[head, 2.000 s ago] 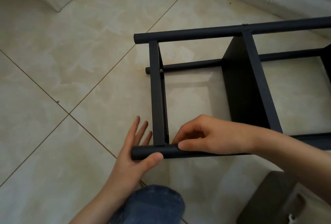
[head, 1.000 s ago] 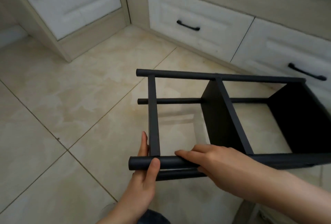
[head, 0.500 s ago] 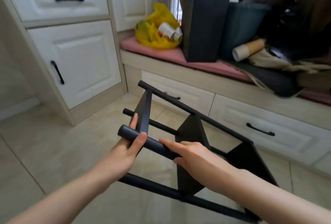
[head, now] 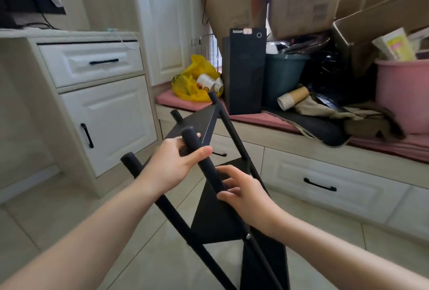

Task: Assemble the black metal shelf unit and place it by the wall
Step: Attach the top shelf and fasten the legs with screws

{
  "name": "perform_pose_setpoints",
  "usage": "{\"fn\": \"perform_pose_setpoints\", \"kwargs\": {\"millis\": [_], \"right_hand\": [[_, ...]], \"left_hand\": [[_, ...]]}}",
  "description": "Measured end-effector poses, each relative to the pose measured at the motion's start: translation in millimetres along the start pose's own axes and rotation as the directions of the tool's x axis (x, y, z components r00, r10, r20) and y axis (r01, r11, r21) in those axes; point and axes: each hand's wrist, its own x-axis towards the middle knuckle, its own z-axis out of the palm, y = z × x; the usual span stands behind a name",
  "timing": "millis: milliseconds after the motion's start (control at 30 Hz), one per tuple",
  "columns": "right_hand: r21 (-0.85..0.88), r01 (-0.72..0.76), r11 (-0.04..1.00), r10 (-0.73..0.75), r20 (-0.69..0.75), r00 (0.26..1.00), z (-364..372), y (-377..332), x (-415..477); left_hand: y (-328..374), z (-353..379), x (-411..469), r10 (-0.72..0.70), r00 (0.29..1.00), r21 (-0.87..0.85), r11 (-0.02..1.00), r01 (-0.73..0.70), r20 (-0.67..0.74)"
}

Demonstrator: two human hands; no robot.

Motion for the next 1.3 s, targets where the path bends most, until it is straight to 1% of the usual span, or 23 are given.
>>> {"fn": "perform_pose_setpoints", "kwargs": {"millis": [100, 167, 267, 300, 433, 500, 600, 667, 833, 900, 933, 1000, 1133, 1200, 1300], "right_hand": [[0.071, -0.023, 0.997, 0.023, 0.002, 1.000, -4, -2, -20], [0.092, -0.026, 0.995, 0.028, -0.016, 0.999, -6, -4, -33], [0.123, -0.025, 0.992, 0.030, -0.039, 0.999, -3, -5, -47], [0.131, -0.020, 0.991, 0.026, -0.047, 0.999, -2, -6, -52], [0.141, -0.009, 0.990, 0.023, -0.094, 0.995, 2, -9, -60], [0.172, -0.011, 0.985, 0.031, -0.114, 0.993, 4, -11, -60], [0.268, -0.028, 0.963, 0.062, -0.119, 0.991, 8, -11, -56], [0.305, -0.041, 0.951, 0.078, -0.109, 0.991, 10, -11, -54], [0.328, -0.069, 0.942, 0.074, -0.005, 0.997, 6, -12, -55], [0.321, -0.082, 0.944, 0.080, 0.020, 0.997, 2, -12, -56], [0.306, -0.082, 0.949, 0.085, 0.001, 0.996, -1, -11, -56], [0.225, -0.101, 0.969, 0.127, -0.107, 0.986, -9, -7, -54], [0.101, -0.222, 0.970, 0.243, -0.337, 0.909, -37, 24, -39], [0.073, -0.262, 0.962, 0.268, -0.422, 0.866, -52, 38, -33], [0.065, -0.314, 0.947, 0.304, -0.494, 0.814, -71, 49, -31]], "left_hand": [[12, 11, -21, 0.048, 0.994, 0.004, 0.999, -0.048, -0.093], [16, 20, -35, 0.069, 0.978, 0.002, 0.998, -0.070, -0.196], [17, 36, -53, 0.050, 0.935, -0.009, 0.998, -0.056, -0.351], [16, 41, -58, 0.042, 0.924, 0.002, 0.999, -0.045, -0.379], [18, 53, -68, 0.074, 0.916, 0.117, 0.993, -0.030, -0.395], [21, 52, -68, 0.096, 0.902, 0.134, 0.990, -0.043, -0.420], [26, 45, -70, 0.101, 0.880, 0.078, 0.994, -0.073, -0.465], [31, 41, -72, 0.108, 0.881, 0.014, 0.993, -0.114, -0.461], [28, 37, -79, 0.143, 0.902, -0.049, 0.983, -0.178, -0.407], [28, 35, -81, 0.169, 0.903, -0.046, 0.978, -0.203, -0.395], [27, 34, -82, 0.184, 0.900, -0.027, 0.977, -0.211, -0.396], [23, 31, -82, 0.213, 0.899, 0.028, 0.975, -0.219, -0.383], [16, 23, -85, 0.274, 0.899, 0.165, 0.959, -0.229, -0.342], [17, 20, -89, 0.273, 0.906, 0.161, 0.959, -0.232, -0.323], [16, 15, -95, 0.257, 0.925, 0.137, 0.964, -0.226, -0.281]]}}
